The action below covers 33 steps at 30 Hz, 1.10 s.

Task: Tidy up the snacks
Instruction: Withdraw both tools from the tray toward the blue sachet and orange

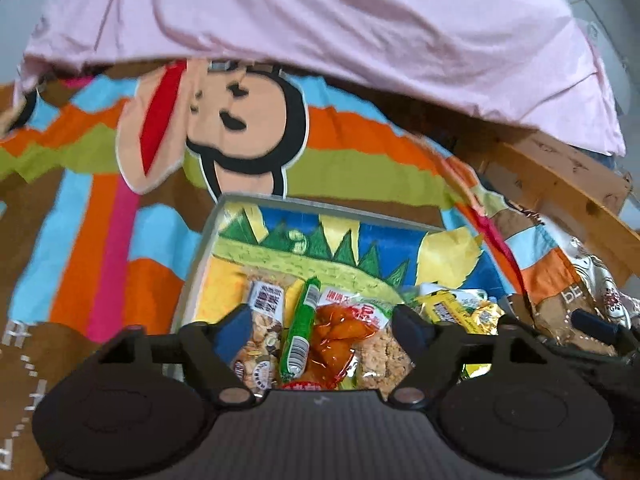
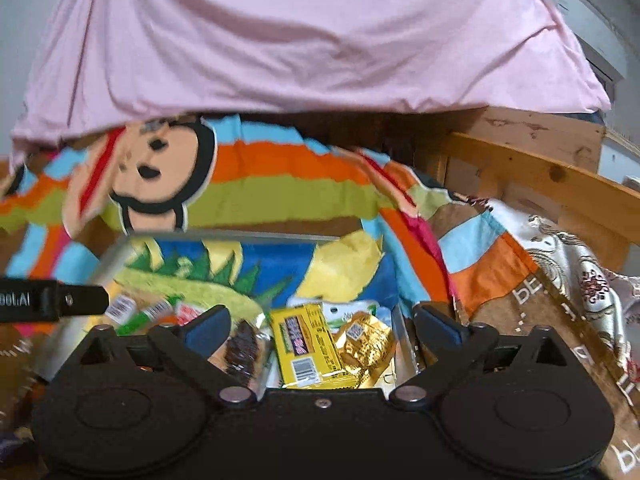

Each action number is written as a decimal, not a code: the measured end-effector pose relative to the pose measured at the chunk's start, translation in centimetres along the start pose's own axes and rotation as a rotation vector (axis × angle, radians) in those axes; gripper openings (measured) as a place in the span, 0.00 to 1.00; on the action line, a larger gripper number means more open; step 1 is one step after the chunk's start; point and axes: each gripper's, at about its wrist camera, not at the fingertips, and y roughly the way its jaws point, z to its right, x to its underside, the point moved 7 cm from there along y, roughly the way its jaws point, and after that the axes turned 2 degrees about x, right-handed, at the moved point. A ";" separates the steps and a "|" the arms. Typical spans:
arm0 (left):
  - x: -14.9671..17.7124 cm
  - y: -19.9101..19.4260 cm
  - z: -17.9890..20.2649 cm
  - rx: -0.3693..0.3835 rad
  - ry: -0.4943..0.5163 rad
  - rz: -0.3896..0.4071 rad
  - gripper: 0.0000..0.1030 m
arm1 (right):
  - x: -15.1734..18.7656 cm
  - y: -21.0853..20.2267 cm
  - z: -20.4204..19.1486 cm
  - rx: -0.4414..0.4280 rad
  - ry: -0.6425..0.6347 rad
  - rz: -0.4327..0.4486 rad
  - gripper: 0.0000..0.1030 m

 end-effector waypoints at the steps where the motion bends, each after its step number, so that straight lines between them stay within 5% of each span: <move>1: -0.2 -0.7 0.2 -0.009 0.010 0.012 0.89 | -0.2 -0.7 0.2 -0.007 0.011 0.013 0.99; 4: -0.7 -3.1 0.3 -0.041 -0.005 0.052 1.00 | -0.5 -2.8 0.7 -0.024 0.039 0.037 0.99; 10: -0.4 -7.9 -0.5 -0.078 -0.107 0.099 0.99 | 0.3 -6.4 1.7 -0.043 0.102 0.029 0.99; 16: 1.4 -12.0 -1.0 -0.152 -0.062 0.109 1.00 | 1.8 -9.5 1.8 -0.098 0.157 0.000 0.99; 22: 4.2 -15.8 -2.1 -0.243 -0.038 0.059 1.00 | 3.2 -12.2 0.2 -0.151 0.131 -0.023 0.99; 33: 8.3 -20.2 -4.6 -0.316 -0.147 -0.024 1.00 | 6.4 -15.9 -4.7 -0.235 0.004 -0.081 0.99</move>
